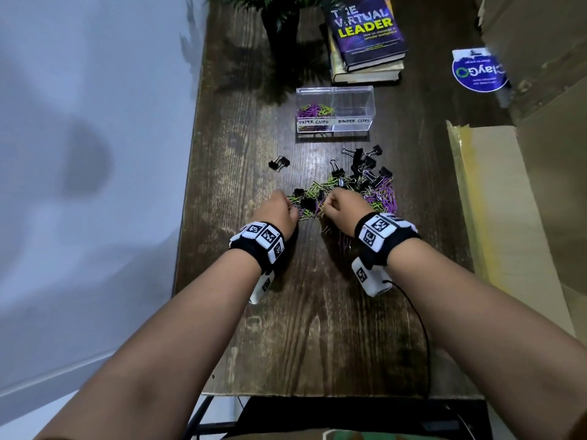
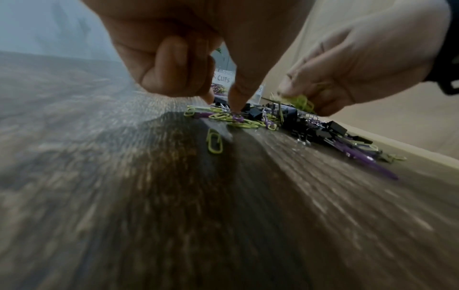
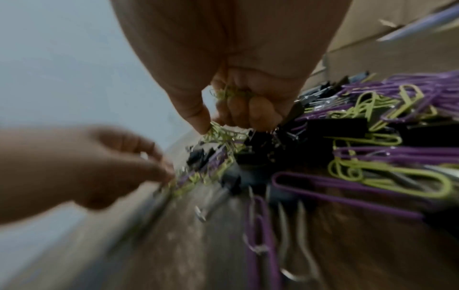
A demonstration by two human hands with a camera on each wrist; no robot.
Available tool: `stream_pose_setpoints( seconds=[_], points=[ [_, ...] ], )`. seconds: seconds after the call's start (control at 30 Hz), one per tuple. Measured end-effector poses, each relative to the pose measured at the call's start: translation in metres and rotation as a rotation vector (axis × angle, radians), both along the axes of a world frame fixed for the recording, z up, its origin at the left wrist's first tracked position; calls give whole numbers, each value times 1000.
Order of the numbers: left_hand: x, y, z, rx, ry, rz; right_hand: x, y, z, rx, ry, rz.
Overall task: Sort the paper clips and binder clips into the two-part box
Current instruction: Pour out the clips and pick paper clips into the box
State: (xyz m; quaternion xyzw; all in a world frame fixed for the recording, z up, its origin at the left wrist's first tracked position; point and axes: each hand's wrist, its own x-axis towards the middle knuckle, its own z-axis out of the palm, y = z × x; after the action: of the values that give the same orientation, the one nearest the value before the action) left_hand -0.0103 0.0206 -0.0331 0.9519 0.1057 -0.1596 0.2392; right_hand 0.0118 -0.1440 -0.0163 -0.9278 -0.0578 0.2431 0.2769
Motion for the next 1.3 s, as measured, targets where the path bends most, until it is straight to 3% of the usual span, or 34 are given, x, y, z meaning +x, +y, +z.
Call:
stream_pose_setpoints(
  seconds=[0.17, 0.33, 0.57, 0.73, 0.9, 1.1, 1.3],
  points=[
    [-4, -2, -6, 38, -9, -24, 19, -17, 12, 218, 99, -230],
    [2, -8, -2, 40, 6, -61, 26, -22, 17, 757, 316, -588],
    [9, -8, 4, 11, 74, -95, 46, -23, 27, 1011, 460, -730],
    [9, -4, 4, 22, 158, -161, 82, -16, 41, 938, 514, -680],
    [3, -1, 11, 52, 182, -218, 137, 5, 54, 745, 427, -600],
    [11, 11, 22, -158, 107, -64, 211, 24, 46, 345, 210, -358],
    [40, 27, 40, -335, 16, 15, 217, 41, 51, 39, -1, -96]
  ],
)
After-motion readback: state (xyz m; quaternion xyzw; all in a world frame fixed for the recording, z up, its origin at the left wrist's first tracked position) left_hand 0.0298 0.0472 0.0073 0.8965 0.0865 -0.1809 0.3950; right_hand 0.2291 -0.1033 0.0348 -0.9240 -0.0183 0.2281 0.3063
